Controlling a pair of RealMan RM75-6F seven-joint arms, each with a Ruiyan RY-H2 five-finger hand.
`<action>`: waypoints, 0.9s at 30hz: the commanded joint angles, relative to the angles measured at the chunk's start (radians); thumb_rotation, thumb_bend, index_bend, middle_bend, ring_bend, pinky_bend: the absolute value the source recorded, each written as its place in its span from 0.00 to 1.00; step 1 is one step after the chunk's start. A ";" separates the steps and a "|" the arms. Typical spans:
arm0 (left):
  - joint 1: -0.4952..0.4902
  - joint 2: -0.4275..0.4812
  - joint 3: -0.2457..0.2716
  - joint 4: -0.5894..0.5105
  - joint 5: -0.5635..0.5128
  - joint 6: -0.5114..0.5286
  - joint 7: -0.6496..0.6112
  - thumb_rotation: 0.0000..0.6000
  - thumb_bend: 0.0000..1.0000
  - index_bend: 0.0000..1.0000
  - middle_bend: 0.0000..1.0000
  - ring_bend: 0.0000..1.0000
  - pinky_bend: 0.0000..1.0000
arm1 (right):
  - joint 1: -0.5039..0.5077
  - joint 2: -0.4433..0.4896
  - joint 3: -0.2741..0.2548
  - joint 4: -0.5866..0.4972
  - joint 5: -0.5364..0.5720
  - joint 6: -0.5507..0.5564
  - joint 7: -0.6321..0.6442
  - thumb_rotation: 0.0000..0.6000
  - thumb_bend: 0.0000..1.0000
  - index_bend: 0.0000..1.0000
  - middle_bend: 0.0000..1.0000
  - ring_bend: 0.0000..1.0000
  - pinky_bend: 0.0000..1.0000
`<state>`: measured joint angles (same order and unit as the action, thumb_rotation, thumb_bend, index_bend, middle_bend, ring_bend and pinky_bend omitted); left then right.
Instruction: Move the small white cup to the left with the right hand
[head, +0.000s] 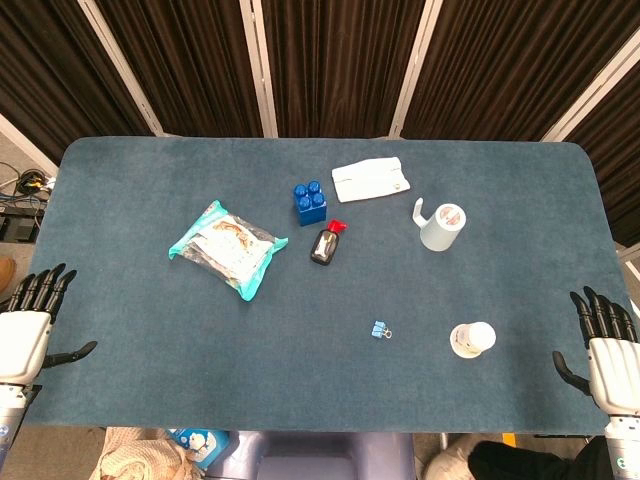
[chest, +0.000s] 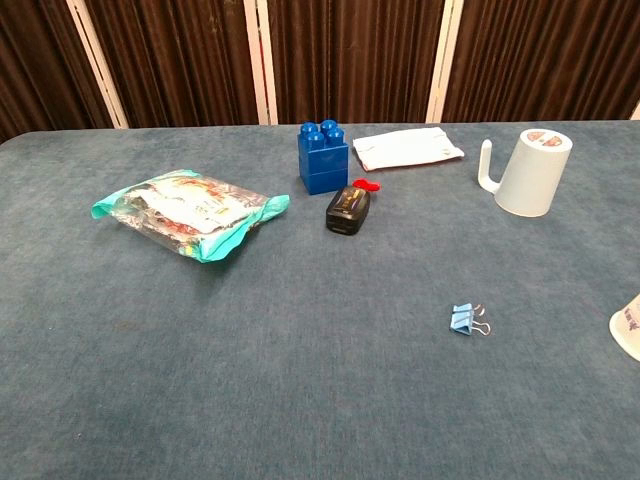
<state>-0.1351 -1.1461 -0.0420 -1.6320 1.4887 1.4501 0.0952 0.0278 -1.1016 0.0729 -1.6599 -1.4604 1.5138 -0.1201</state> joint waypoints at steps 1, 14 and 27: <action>0.000 0.000 -0.001 -0.001 -0.002 0.000 0.000 1.00 0.00 0.00 0.00 0.00 0.00 | 0.000 0.001 0.000 -0.001 -0.001 0.000 0.002 1.00 0.35 0.00 0.00 0.00 0.08; 0.000 -0.001 -0.002 0.003 -0.004 -0.002 -0.001 1.00 0.00 0.00 0.00 0.00 0.00 | 0.015 0.018 -0.030 -0.044 -0.050 -0.034 -0.018 1.00 0.35 0.00 0.00 0.00 0.08; -0.005 -0.001 -0.001 0.000 -0.009 -0.015 0.002 1.00 0.00 0.00 0.00 0.00 0.00 | 0.094 0.013 -0.040 -0.154 0.127 -0.258 -0.194 1.00 0.34 0.00 0.01 0.07 0.14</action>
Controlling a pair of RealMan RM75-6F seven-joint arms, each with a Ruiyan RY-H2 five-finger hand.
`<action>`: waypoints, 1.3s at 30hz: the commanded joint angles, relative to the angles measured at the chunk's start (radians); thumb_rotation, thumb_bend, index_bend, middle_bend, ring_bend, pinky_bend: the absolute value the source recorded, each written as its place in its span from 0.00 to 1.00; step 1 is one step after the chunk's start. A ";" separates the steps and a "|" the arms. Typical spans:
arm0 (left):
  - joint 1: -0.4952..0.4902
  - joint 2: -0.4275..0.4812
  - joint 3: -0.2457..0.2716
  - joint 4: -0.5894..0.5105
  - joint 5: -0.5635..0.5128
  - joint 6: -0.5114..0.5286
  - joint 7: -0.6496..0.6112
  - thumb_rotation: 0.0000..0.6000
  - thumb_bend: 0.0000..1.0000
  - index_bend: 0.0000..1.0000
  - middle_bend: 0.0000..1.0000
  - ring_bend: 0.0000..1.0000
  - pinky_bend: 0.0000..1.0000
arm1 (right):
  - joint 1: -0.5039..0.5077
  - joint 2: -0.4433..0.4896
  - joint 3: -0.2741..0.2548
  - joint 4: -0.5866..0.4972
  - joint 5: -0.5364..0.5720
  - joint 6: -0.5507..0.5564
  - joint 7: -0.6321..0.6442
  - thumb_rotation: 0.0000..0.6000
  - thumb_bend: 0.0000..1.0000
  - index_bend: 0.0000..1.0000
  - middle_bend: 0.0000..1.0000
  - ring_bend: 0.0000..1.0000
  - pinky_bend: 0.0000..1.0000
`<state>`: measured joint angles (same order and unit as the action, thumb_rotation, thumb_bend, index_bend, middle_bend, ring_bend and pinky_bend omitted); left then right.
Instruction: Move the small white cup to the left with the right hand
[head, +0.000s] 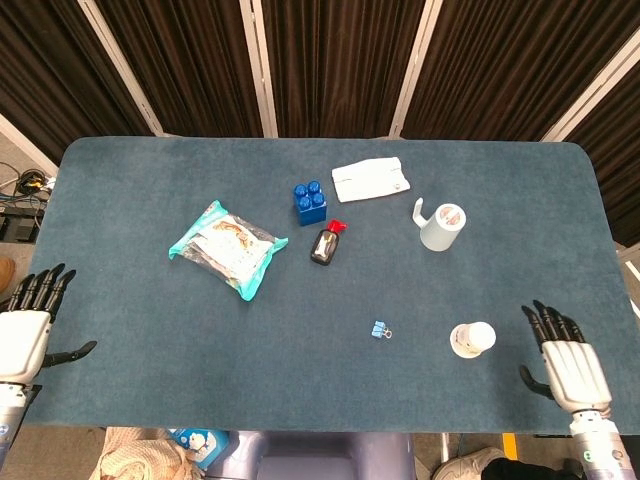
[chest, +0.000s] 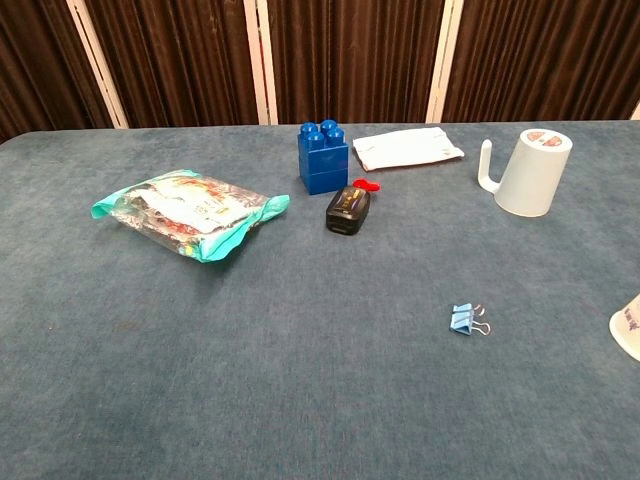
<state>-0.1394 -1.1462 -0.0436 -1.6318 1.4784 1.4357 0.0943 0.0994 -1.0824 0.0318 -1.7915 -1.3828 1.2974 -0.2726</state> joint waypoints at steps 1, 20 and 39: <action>-0.001 -0.002 0.001 0.000 0.001 -0.001 0.006 1.00 0.00 0.00 0.00 0.00 0.00 | 0.028 -0.011 0.004 -0.023 0.061 -0.046 -0.054 1.00 0.34 0.00 0.01 0.07 0.15; -0.004 -0.001 -0.001 -0.002 -0.007 -0.008 0.002 1.00 0.00 0.00 0.00 0.00 0.00 | 0.100 -0.119 0.029 0.018 0.215 -0.107 -0.189 1.00 0.34 0.07 0.07 0.12 0.20; -0.007 -0.003 -0.005 -0.002 -0.024 -0.020 0.002 1.00 0.00 0.00 0.00 0.00 0.00 | 0.134 -0.175 0.021 0.031 0.235 -0.115 -0.208 1.00 0.41 0.30 0.25 0.30 0.44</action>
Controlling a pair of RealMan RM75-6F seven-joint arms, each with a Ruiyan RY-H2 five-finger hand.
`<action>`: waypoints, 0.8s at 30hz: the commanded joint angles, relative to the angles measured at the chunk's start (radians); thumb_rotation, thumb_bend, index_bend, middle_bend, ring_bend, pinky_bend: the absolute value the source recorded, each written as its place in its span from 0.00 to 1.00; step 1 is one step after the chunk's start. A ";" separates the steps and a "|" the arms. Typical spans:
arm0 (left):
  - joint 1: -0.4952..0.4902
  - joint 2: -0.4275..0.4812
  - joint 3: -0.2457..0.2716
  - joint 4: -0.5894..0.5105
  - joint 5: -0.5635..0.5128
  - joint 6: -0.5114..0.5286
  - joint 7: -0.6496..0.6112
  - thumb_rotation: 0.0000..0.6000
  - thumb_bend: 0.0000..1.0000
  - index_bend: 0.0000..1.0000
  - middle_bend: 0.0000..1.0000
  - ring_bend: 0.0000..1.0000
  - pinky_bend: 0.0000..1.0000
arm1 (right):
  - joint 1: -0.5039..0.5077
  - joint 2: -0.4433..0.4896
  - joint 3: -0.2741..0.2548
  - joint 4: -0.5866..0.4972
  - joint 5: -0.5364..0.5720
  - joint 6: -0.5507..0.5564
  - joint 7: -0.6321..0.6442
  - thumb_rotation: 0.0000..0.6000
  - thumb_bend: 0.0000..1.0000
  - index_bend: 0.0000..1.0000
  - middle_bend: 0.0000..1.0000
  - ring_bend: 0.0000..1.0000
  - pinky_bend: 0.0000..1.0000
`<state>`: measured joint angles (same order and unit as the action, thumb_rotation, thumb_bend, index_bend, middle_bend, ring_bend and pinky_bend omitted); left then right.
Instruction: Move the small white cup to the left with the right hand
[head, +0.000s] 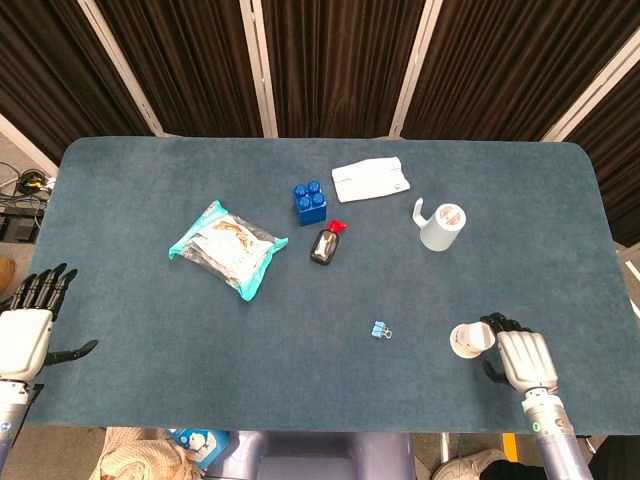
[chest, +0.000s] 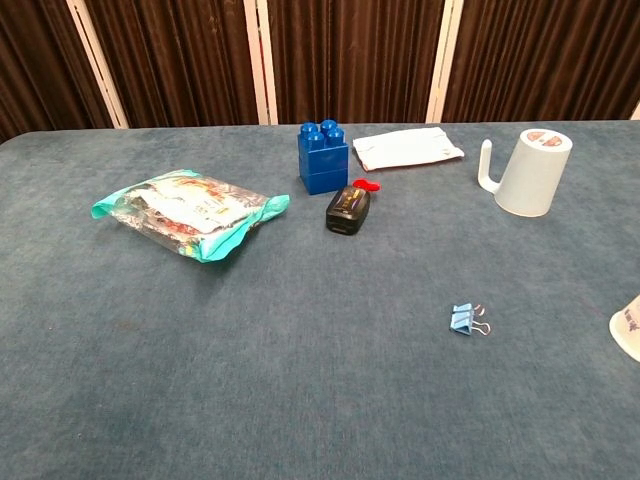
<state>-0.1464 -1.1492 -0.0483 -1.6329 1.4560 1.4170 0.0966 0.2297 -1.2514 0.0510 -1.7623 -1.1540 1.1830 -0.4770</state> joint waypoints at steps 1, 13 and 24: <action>0.000 0.000 -0.001 -0.002 -0.002 -0.001 -0.001 1.00 0.00 0.00 0.00 0.00 0.00 | 0.006 -0.011 0.003 0.002 0.009 0.000 -0.004 1.00 0.42 0.32 0.26 0.31 0.45; -0.004 -0.001 -0.003 -0.003 -0.011 -0.009 -0.001 1.00 0.00 0.00 0.00 0.00 0.00 | 0.017 -0.009 0.013 -0.055 -0.037 0.035 0.021 1.00 0.45 0.38 0.29 0.33 0.47; -0.004 -0.001 -0.002 -0.007 -0.011 -0.009 0.002 1.00 0.00 0.00 0.00 0.00 0.00 | 0.056 -0.030 0.047 -0.189 -0.085 0.073 -0.029 1.00 0.45 0.38 0.29 0.33 0.47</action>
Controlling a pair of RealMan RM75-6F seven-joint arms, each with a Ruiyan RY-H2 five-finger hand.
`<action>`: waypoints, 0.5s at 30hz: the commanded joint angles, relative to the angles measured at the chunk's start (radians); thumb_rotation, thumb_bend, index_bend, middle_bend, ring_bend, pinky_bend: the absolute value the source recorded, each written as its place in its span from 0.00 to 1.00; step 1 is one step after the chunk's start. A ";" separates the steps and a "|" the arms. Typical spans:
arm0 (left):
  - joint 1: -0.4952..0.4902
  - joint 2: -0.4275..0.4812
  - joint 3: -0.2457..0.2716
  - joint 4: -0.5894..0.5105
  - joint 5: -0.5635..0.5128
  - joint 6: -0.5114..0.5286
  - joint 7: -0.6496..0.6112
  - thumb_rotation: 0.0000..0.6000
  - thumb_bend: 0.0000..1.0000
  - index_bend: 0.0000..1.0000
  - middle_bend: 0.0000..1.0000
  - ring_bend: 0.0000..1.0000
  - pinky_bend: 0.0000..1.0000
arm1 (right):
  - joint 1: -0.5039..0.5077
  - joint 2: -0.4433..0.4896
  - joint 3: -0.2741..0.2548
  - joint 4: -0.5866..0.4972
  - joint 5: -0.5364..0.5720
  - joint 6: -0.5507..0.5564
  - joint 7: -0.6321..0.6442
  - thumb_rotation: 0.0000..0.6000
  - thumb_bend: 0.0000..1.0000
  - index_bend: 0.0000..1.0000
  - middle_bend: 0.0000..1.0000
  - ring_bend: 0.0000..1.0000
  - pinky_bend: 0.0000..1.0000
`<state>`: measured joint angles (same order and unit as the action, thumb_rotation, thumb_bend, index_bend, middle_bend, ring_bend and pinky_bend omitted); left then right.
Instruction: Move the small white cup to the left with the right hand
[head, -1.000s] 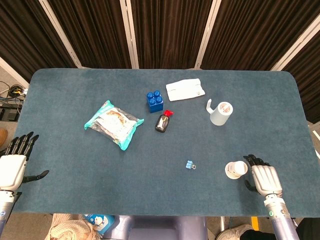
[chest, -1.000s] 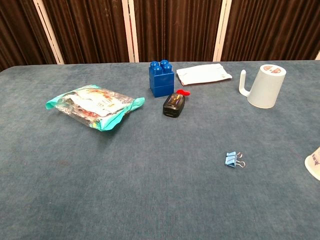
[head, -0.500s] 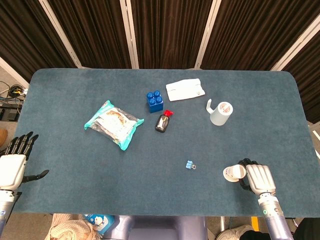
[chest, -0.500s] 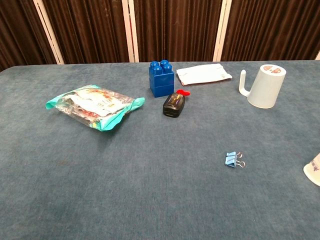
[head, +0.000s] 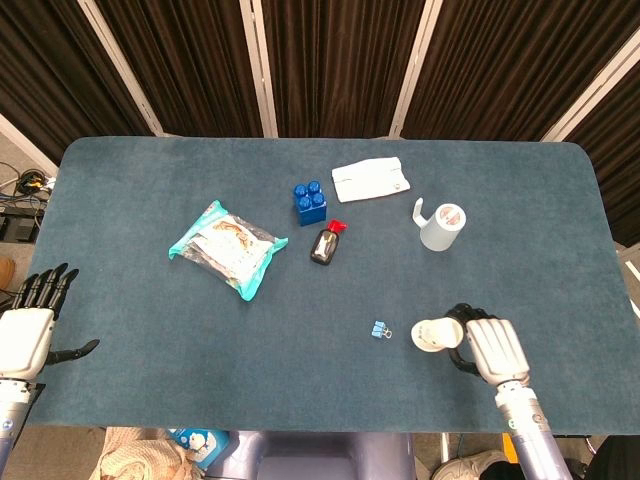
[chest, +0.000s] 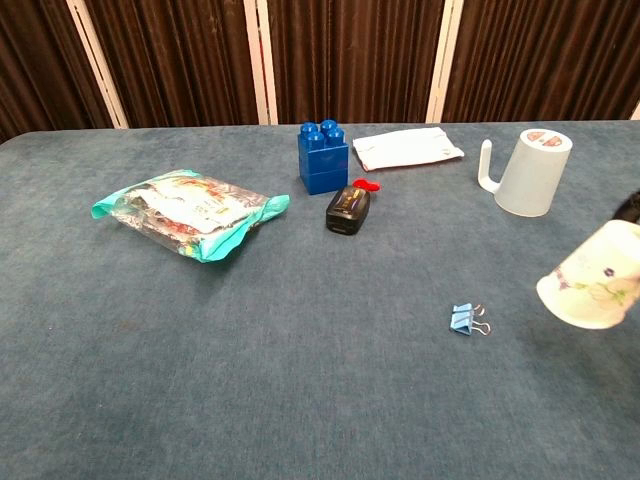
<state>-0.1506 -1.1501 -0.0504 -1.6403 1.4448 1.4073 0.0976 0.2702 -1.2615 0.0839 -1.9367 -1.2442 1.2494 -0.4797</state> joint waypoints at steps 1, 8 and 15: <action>0.000 0.000 0.000 0.000 0.001 0.001 0.001 1.00 0.00 0.00 0.00 0.00 0.00 | 0.023 -0.032 0.020 -0.018 0.015 0.005 -0.037 1.00 0.45 0.38 0.29 0.33 0.47; 0.000 0.002 0.002 -0.002 0.002 0.000 -0.004 1.00 0.00 0.00 0.00 0.00 0.00 | 0.062 -0.128 0.056 0.000 0.083 0.009 -0.085 1.00 0.45 0.38 0.29 0.33 0.47; 0.000 0.003 0.003 -0.002 0.004 -0.002 -0.012 1.00 0.00 0.00 0.00 0.00 0.00 | 0.083 -0.193 0.073 0.036 0.136 0.020 -0.099 1.00 0.45 0.38 0.29 0.33 0.47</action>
<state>-0.1507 -1.1468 -0.0473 -1.6420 1.4486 1.4053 0.0856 0.3493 -1.4476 0.1573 -1.9063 -1.1117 1.2667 -0.5735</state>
